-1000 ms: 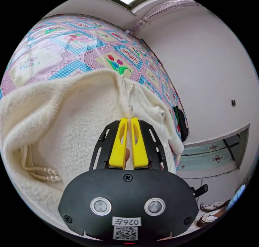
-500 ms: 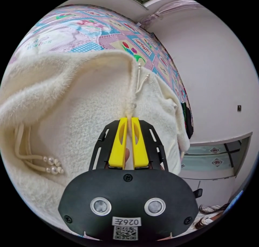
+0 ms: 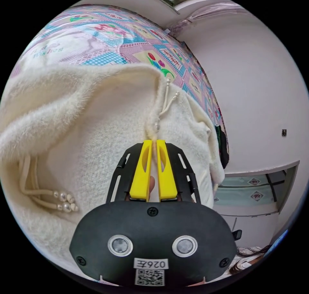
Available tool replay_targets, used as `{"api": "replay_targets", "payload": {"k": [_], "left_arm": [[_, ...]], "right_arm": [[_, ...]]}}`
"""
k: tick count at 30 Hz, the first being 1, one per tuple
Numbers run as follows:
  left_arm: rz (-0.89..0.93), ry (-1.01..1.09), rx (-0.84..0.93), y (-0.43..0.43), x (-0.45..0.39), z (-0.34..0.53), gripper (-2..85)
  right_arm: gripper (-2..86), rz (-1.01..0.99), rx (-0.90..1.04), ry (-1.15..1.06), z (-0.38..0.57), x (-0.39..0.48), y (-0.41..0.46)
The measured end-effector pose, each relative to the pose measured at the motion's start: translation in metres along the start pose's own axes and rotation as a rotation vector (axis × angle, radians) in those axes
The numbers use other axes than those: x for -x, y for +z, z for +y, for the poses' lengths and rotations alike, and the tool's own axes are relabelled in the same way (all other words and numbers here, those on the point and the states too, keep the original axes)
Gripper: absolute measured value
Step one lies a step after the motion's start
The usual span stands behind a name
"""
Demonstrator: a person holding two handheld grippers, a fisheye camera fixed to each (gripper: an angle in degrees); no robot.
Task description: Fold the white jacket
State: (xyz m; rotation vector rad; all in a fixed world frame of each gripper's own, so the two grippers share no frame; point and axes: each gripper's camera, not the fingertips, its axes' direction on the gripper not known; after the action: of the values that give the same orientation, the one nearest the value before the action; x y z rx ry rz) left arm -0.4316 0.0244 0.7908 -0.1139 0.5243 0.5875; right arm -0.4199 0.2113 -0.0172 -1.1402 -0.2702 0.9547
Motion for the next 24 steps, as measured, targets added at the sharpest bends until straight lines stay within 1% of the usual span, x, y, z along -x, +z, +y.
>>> {"api": "replay_targets", "payload": {"k": [1,3,7,10,14,15,18,21,23,24], "left_arm": [[0.003,-0.005,0.005,0.001,0.000,-0.001,0.1],[0.032,-0.021,-0.003,0.001,0.001,0.000,0.1],[0.092,-0.051,-0.018,0.001,0.003,0.002,0.0],[0.126,-0.059,-0.039,0.000,-0.002,0.003,0.0],[0.136,-0.049,-0.037,0.000,-0.014,0.006,0.1],[0.142,-0.051,-0.037,0.000,-0.016,0.007,0.0],[0.240,-0.051,-0.037,-0.001,-0.023,0.015,-0.5],[0.382,-0.034,-0.056,-0.006,-0.032,0.032,-0.9],[0.470,0.005,-0.118,-0.021,-0.046,0.051,-1.0],[0.485,0.023,-0.141,-0.027,-0.052,0.056,-1.0]], "right_arm": [[-1.4,-0.006,0.023,0.007,0.001,-0.001,0.006],[-1.5,-0.033,-0.007,0.041,0.010,-0.004,0.005],[-1.6,-0.005,-0.010,0.015,0.012,0.005,-0.005],[-1.4,-0.007,-0.048,0.015,0.014,0.008,-0.022],[-0.8,-0.035,0.044,-0.021,0.019,0.008,-0.014],[-0.3,-0.050,0.021,-0.013,0.025,0.006,-0.016],[2.8,-0.086,0.009,0.004,0.038,0.005,-0.037],[4.2,-0.081,0.006,0.006,0.057,0.013,-0.061],[3.8,-0.063,0.005,-0.006,0.070,0.020,-0.079],[3.2,-0.071,0.006,-0.017,0.080,0.024,-0.092]]}}
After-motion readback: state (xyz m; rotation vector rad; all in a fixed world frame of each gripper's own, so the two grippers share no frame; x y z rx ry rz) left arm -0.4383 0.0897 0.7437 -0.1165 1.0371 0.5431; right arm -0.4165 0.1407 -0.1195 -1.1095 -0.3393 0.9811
